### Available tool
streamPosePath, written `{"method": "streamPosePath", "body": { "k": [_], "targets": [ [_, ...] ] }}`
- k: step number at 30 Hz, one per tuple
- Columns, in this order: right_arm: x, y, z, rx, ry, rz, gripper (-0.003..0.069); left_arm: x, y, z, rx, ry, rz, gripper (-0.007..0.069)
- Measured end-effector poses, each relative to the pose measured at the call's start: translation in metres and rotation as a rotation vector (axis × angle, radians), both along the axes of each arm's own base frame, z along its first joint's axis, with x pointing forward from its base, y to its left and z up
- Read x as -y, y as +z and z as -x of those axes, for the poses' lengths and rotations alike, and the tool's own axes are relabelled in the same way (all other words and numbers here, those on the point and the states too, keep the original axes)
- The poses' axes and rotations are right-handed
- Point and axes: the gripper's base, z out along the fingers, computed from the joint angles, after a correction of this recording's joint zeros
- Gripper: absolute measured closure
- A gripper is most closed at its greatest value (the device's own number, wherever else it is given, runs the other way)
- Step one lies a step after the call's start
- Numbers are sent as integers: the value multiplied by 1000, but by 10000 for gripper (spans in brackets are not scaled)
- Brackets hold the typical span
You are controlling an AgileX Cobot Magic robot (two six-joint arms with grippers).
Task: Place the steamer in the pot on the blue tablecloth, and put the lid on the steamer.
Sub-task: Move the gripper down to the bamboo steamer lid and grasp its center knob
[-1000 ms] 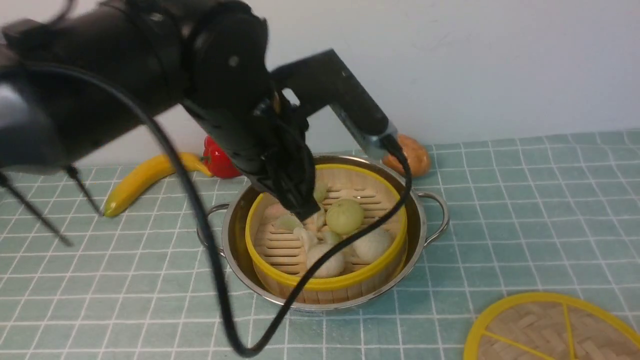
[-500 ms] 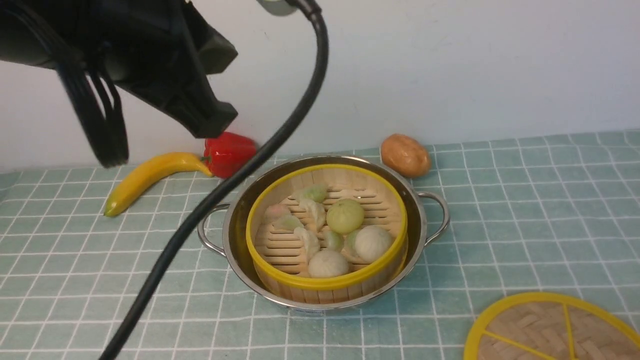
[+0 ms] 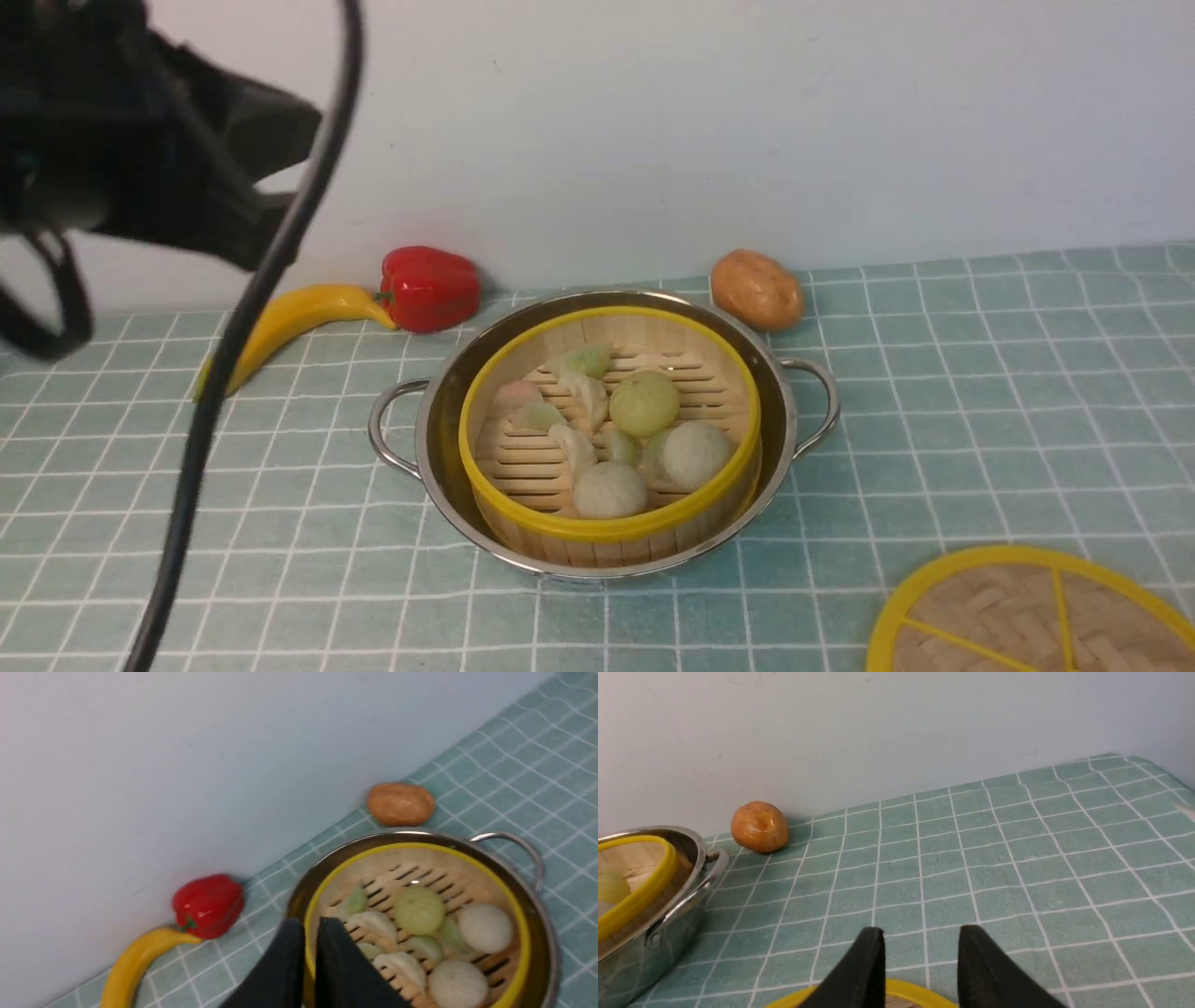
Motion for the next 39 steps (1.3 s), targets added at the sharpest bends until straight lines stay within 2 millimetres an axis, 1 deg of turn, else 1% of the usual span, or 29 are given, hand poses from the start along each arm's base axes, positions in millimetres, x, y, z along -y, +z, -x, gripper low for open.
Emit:
{"method": "streamPosePath", "body": {
  "k": [1,2,3,4,5,6,7,8,9,10,11,12,14,15,16,17,22,26,33,35,39],
  "targets": [
    [0,0,0,0,0,0,419,-9,-13,8,23,33,12,582],
    [0,0,0,0,0,0,419,-12,-16,9,27,46,20,581],
    [0,0,0,0,0,0,419,-19,-25,19,58,73,28,581],
    [0,0,0,0,0,0,419,-24,-40,24,63,101,38,581],
    [0,0,0,0,0,0,419,-33,-68,40,90,162,79,581],
    [0,0,0,0,0,0,419,-38,-86,51,105,201,109,580],
    [0,0,0,0,0,0,419,-41,-99,59,117,228,134,577],
    [0,0,0,0,0,0,419,-45,-114,72,147,266,173,573],
    [0,0,0,0,0,0,419,-46,-122,74,143,276,176,572],
    [0,0,0,0,0,0,419,-50,-146,89,178,318,209,571],
    [0,0,0,0,0,0,419,-52,-158,99,211,343,229,569],
    [0,0,0,0,0,0,419,-54,-172,104,212,360,236,564],
    [0,0,0,0,0,0,419,-55,-184,109,222,377,245,561],
    [0,0,0,0,0,0,419,-56,-200,115,225,399,258,559],
    [0,0,0,0,0,0,419,-56,-208,117,226,409,260,559],
    [0,0,0,0,0,0,419,-57,-213,119,227,414,261,555],
    [0,0,0,0,0,0,419,-56,-219,124,227,409,243,548],
    [0,0,0,0,0,0,419,-54,-227,125,156,375,155,539],
    [0,0,0,0,0,0,419,-55,-230,126,135,364,91,529],
    [0,0,0,0,0,0,419,-57,-230,126,133,376,67,529],
    [0,0,0,0,0,0,419,-61,-231,127,124,428,76,529]
  ]
}}
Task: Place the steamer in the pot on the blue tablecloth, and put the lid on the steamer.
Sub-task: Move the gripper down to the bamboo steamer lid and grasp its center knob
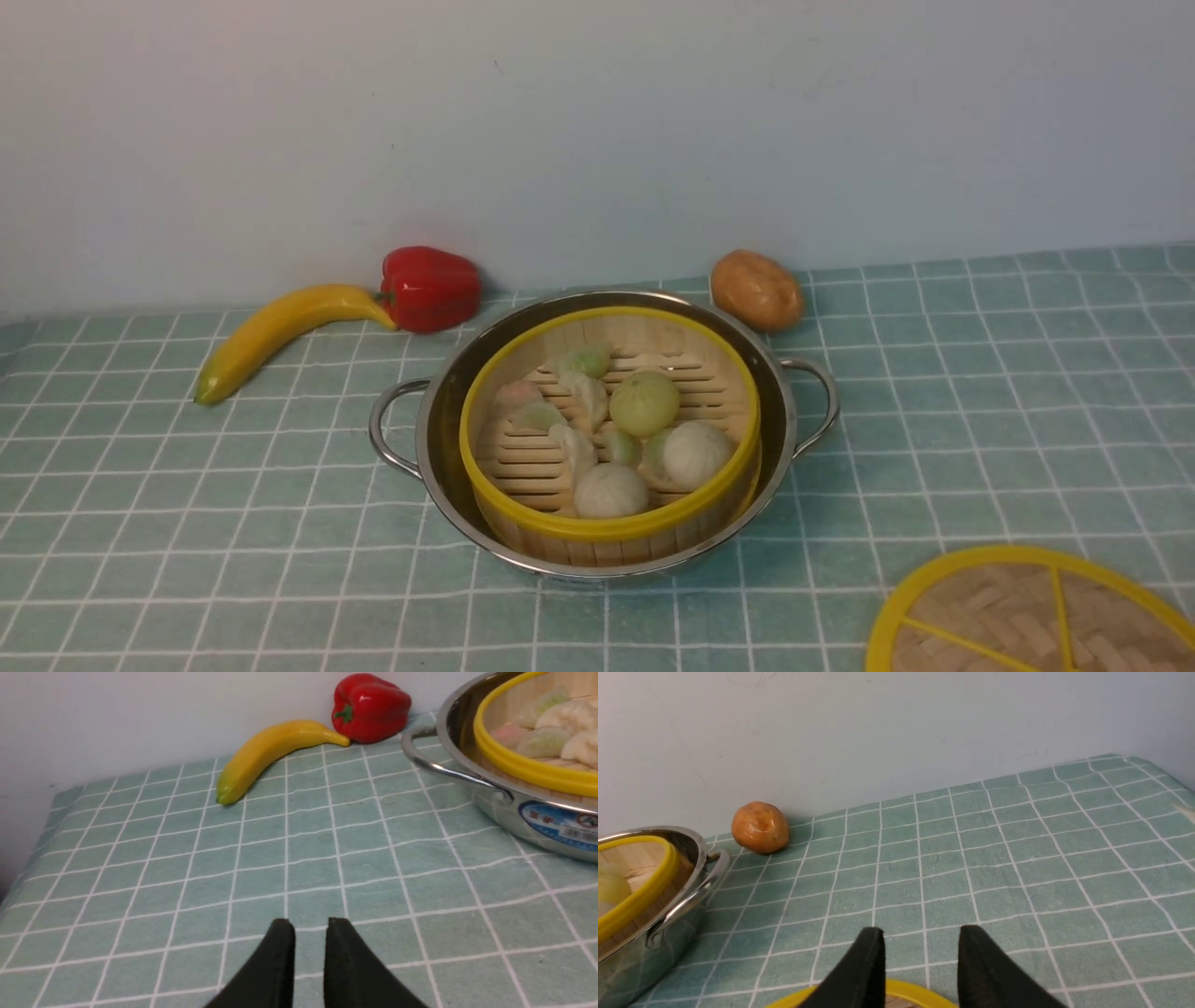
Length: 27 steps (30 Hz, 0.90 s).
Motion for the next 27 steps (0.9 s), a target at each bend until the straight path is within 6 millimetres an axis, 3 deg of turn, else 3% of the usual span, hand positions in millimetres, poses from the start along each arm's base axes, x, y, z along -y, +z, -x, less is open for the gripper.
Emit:
{"method": "streamPosePath", "body": {
  "k": [27],
  "targets": [
    [0,0,0,0,0,0,419,-4,3,4,63,72,88,486]
  ]
}}
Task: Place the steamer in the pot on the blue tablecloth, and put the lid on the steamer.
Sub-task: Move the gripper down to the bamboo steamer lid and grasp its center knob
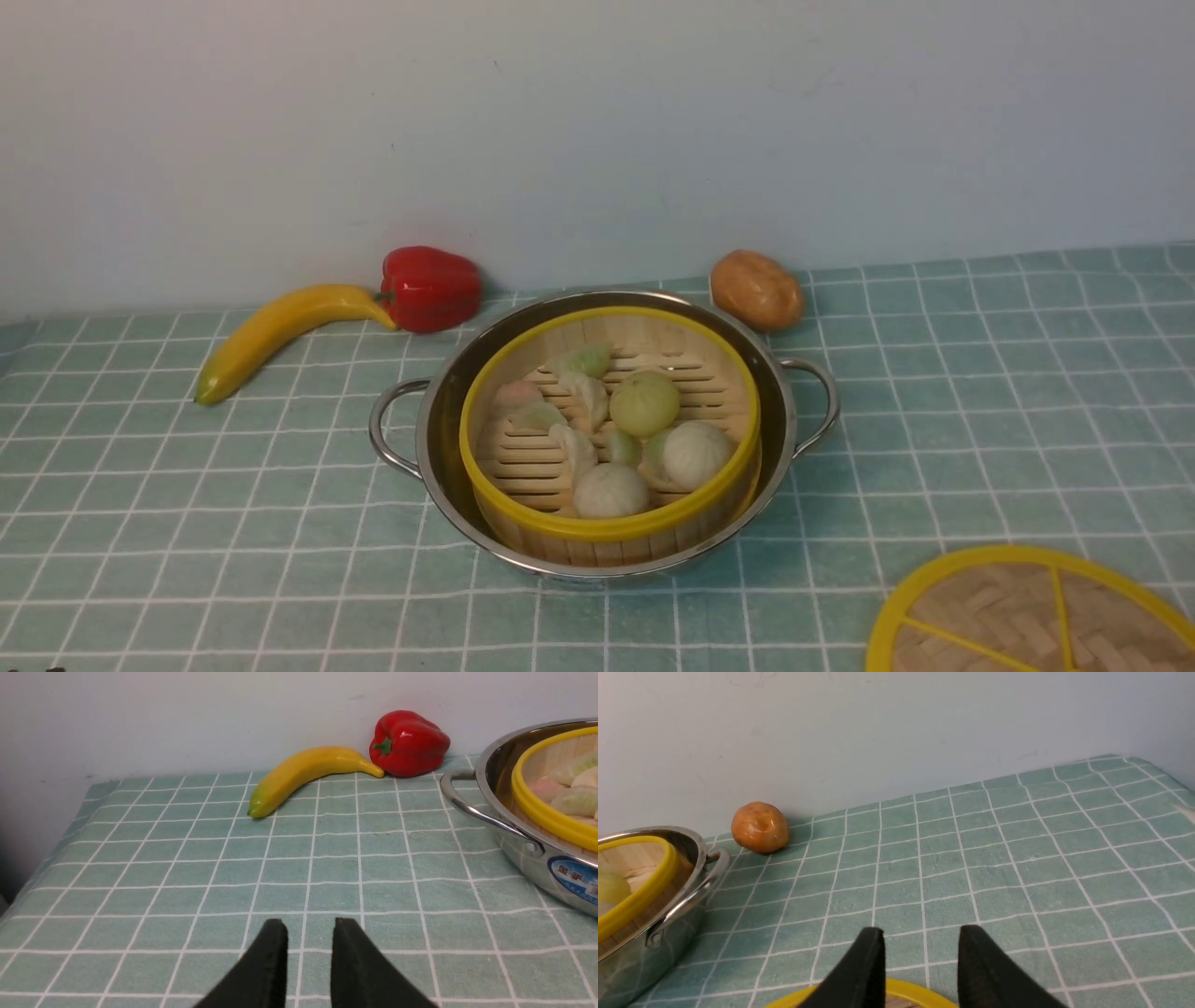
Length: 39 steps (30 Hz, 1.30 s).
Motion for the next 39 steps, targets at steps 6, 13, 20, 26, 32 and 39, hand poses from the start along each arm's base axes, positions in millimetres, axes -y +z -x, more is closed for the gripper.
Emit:
{"method": "streamPosePath", "body": {
  "k": [6,13,20,26,32,39],
  "targets": [
    [0,0,0,0,0,0,419,0,0,0,0,0,0,474],
    [0,0,0,0,0,0,419,0,0,0,0,0,0,465],
    [-1,5,-1,51,11,-17,419,0,0,0,0,0,0,446],
    [-2,66,10,253,25,-62,419,0,0,0,0,0,0,435],
    [-1,126,27,313,17,-71,419,0,0,0,0,0,0,424],
    [-4,144,36,317,56,-209,419,0,0,0,0,0,0,413]
  ]
}}
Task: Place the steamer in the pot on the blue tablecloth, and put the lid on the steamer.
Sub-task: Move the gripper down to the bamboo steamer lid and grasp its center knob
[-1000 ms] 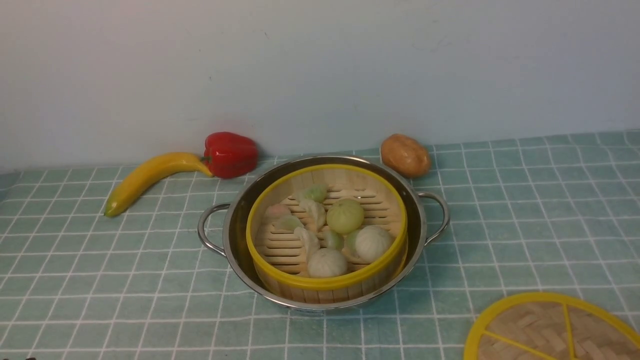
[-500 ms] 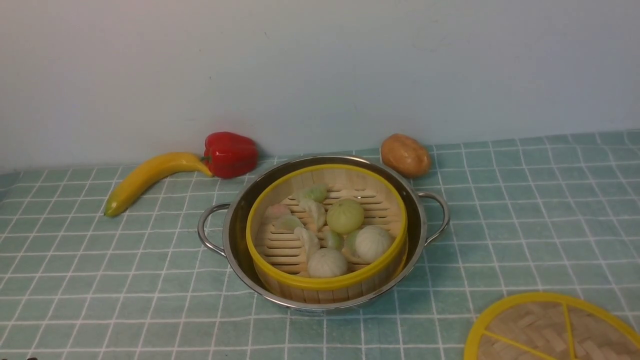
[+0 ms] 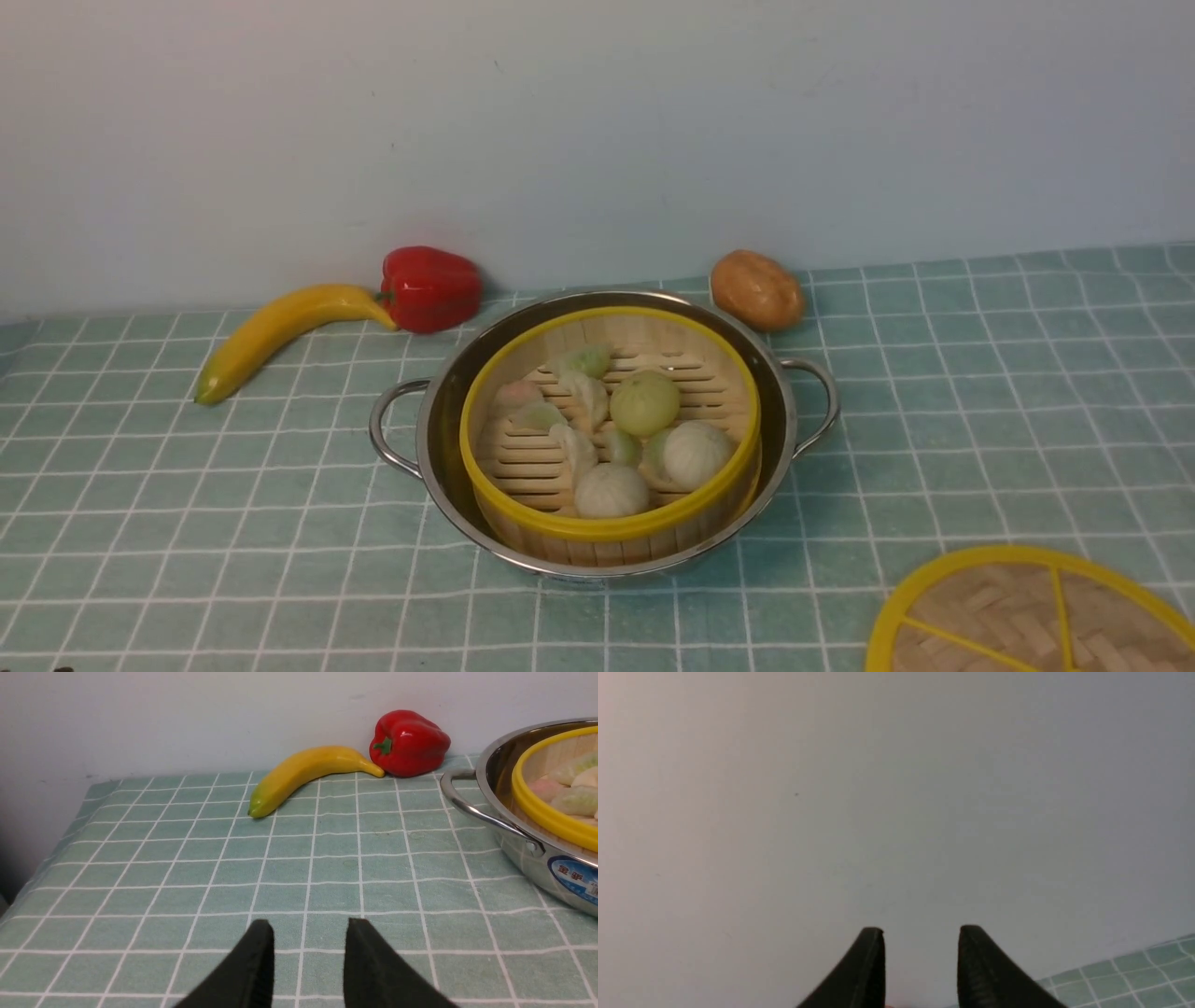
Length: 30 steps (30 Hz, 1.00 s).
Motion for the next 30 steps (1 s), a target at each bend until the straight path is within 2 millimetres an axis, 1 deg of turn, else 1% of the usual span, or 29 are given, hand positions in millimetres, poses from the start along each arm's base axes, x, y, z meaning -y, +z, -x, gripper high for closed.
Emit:
{"method": "streamPosePath", "body": {
  "k": [3,4,6,8,11,12,14,15,16,17,18,19,20,22,24,27,28,29,30],
  "targets": [
    [-2,3,2,7,32,-60,419,0,0,0,0,0,0,413],
    [-3,5,4,-14,41,-56,419,0,0,0,0,0,0,412],
    [-4,7,8,-78,43,17,419,0,0,0,0,0,0,405],
    [-5,8,10,-147,45,110,419,0,0,0,0,0,0,403],
    [-6,9,7,-329,76,344,419,0,0,0,0,0,0,403],
    [-7,10,2,-414,106,439,419,0,0,0,0,0,0,403],
    [-9,12,-10,-547,176,540,419,0,0,0,0,0,0,403],
    [-12,12,-21,-635,234,572,419,0,0,0,0,0,0,403],
    [-13,12,-27,-673,264,580,419,0,0,0,0,0,0,403],
    [-15,10,-39,-737,313,583,419,0,0,0,0,0,0,403],
    [-19,6,-56,-826,383,578,419,0,0,0,0,0,0,403],
    [-20,4,-62,-849,402,575,419,0,0,0,0,0,0,403],
    [-23,-2,-81,-921,463,573,419,0,0,0,0,0,0,403],
    [-27,-14,-107,-1016,548,576,419,0,0,0,0,0,0,403],
    [-34,-33,-132,-1116,646,585,419,0,0,0,0,0,0,403],
    [-46,-57,-155,-1223,744,617,419,0,0,0,0,0,0,403],
    [-48,-59,-156,-1230,750,619,419,0,0,0,0,0,0,403],
    [-56,-76,-169,-1295,784,645,419,0,0,0,0,0,0,403],
    [-57,-77,-170,-1301,791,651,419,0,0,0,0,0,0,403]
  ]
}}
